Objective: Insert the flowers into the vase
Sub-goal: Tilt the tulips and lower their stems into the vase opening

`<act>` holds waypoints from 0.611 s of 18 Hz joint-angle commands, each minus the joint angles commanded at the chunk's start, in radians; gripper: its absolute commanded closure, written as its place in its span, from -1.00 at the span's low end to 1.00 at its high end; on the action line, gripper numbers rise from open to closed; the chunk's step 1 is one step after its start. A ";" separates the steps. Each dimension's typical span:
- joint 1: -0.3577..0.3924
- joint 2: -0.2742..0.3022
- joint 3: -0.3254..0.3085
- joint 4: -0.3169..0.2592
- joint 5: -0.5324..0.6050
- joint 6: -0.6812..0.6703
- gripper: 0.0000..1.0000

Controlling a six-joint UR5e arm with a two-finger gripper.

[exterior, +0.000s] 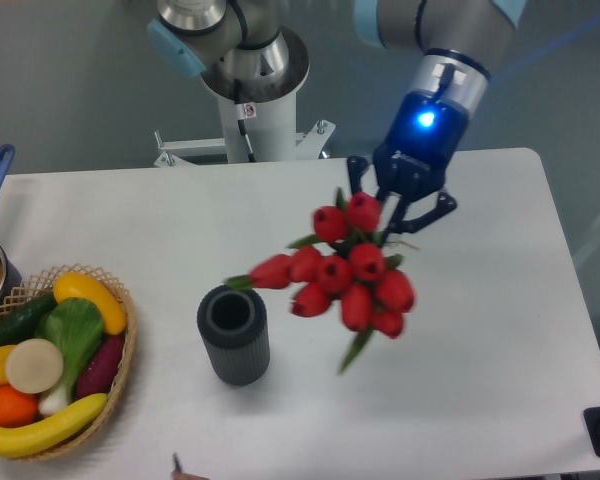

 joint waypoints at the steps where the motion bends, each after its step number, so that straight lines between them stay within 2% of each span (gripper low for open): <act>1: -0.014 -0.002 0.000 0.000 -0.035 0.003 0.56; 6: -0.109 -0.067 0.005 0.015 -0.163 0.126 0.56; 11: -0.180 -0.110 0.008 0.020 -0.212 0.199 0.57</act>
